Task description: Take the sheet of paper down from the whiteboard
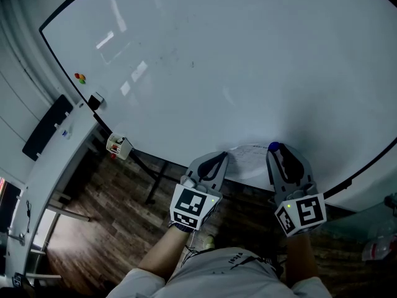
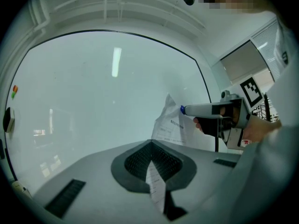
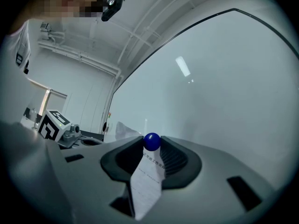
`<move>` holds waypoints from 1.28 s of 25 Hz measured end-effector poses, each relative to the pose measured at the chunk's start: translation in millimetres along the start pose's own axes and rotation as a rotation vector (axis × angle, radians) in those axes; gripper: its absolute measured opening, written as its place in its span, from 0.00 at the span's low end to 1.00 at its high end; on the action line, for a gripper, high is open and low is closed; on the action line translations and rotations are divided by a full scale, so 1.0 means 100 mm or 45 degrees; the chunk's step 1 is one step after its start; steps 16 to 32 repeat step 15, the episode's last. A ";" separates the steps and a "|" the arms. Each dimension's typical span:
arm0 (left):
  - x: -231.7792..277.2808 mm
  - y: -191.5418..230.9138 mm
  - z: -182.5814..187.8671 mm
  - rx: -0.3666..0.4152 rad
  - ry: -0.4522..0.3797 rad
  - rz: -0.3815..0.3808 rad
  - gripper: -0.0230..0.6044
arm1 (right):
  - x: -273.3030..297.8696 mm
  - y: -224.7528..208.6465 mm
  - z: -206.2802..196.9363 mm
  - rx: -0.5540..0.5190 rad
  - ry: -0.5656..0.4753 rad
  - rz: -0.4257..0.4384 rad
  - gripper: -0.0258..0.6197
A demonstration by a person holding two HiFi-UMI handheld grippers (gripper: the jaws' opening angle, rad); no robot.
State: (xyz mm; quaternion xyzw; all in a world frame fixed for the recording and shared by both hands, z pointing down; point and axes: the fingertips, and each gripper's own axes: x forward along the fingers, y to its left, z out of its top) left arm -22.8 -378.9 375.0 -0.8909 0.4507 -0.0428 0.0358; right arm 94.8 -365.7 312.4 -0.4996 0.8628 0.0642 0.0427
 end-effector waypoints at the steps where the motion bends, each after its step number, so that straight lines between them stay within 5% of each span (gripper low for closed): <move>1: 0.00 0.00 0.00 -0.005 -0.001 -0.002 0.06 | 0.00 0.00 0.01 -0.001 0.000 -0.001 0.23; 32: -0.02 0.00 0.04 -0.016 -0.014 -0.020 0.06 | -0.01 0.04 0.03 -0.016 0.003 -0.009 0.23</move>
